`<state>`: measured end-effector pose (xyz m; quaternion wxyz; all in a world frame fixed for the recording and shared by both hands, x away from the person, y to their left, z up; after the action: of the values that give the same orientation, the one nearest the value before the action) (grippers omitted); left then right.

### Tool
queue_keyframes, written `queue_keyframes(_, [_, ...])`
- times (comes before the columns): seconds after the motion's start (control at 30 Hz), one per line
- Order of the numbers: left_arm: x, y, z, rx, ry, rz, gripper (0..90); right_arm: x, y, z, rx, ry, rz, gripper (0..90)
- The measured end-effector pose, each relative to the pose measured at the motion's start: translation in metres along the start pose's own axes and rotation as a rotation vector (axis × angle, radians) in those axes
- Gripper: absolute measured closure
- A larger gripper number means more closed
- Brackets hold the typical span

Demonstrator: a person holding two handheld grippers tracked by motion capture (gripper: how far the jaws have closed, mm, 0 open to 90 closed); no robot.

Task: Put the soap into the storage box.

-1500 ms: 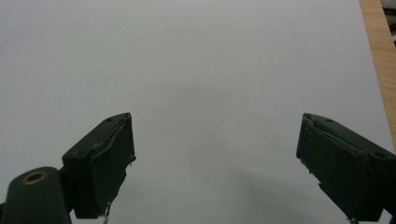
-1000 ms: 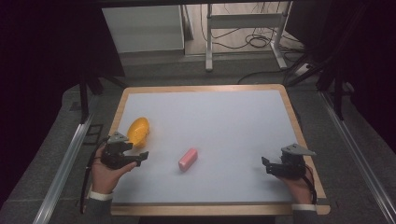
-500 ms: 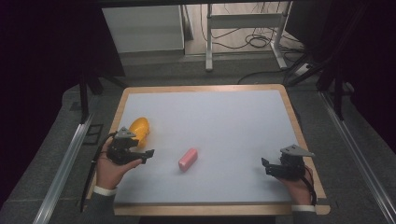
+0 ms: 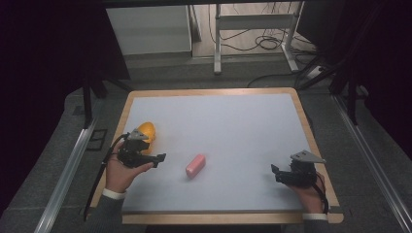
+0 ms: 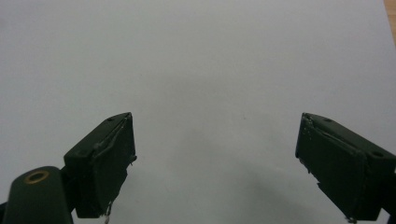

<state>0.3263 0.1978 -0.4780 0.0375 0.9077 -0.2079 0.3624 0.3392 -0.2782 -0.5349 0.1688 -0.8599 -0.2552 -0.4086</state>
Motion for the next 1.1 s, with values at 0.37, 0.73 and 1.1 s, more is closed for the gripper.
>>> queue_keyframes(0.37, [0.009,0.012,0.005,-0.004,-0.020,0.034,21.6,0.004,0.003,0.002,0.000,0.006,-0.001,11.8])
queue_keyframes(0.73, [0.019,0.023,0.008,-0.009,-0.027,0.064,21.0,0.004,0.004,0.003,-0.004,0.003,0.002,11.8])
queue_keyframes(1.1, [0.027,0.035,0.022,-0.021,-0.053,0.088,20.5,0.003,0.005,0.004,-0.009,0.002,0.000,11.8])
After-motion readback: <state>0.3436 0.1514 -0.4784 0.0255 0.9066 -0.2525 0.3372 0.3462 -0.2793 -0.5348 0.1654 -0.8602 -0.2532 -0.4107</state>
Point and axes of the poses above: each handheld gripper's, and its own axes: z roughly forward along the jaws, x roughly out of its top, y roughly to its right, the point moved 4 cm from there along z, roughly forward along the jaws, and after that the axes turned 13 degrees about x, right-handed, at the moved point
